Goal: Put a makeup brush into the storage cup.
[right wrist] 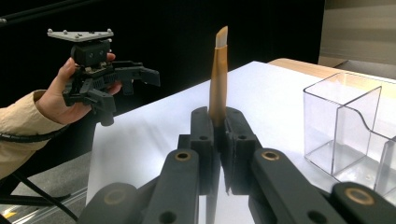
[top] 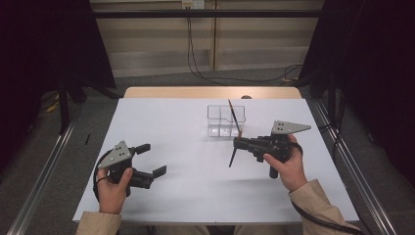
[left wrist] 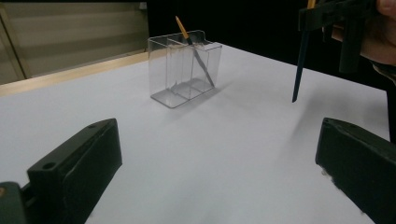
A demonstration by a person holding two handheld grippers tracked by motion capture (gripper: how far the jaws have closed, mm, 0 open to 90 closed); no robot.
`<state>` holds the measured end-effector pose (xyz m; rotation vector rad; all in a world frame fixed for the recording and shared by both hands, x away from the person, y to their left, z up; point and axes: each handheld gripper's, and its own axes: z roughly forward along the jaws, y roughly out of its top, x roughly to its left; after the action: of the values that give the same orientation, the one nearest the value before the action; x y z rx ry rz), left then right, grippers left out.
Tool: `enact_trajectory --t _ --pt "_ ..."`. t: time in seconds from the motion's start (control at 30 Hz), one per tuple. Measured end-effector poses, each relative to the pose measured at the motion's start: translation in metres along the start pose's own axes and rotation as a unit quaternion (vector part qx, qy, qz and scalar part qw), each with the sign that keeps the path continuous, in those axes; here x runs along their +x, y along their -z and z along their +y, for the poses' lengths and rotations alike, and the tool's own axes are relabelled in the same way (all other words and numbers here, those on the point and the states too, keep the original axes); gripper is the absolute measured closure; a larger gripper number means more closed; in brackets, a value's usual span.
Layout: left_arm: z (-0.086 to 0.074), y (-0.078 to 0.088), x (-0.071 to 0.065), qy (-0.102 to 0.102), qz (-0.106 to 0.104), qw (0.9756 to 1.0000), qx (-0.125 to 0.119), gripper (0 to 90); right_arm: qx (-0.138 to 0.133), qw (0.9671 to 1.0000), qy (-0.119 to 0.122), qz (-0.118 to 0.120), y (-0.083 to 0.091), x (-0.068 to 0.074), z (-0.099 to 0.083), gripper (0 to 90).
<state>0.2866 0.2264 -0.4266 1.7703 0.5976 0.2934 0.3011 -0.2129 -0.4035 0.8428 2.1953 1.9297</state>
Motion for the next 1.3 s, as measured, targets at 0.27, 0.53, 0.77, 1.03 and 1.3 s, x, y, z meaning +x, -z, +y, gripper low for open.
enact_trajectory --t 0.27,0.53,0.77,1.03,1.3 --pt "-0.001 0.005 0.0 -0.002 0.004 1.0 0.006 0.2 -0.001 1.0 0.002 -0.005 0.002 -0.003 0.0 84.2" --pt "-0.003 0.007 -0.001 -0.005 0.007 0.9999 0.01 0.2 0.003 0.9999 0.007 -0.008 0.002 -0.007 0.002 84.2" --pt "-0.006 0.012 0.001 0.001 0.011 0.9999 0.005 0.2 0.004 0.9998 0.011 -0.016 0.002 -0.012 0.005 84.2" --pt "-0.007 0.015 0.001 0.003 0.012 0.9999 0.002 0.2 0.004 0.9996 0.013 -0.023 -0.001 -0.018 0.011 84.2" --pt "-0.006 0.014 0.0 0.003 0.01 0.9999 0.0 0.2 -0.001 0.9989 0.022 -0.042 0.0 -0.026 0.021 84.2"
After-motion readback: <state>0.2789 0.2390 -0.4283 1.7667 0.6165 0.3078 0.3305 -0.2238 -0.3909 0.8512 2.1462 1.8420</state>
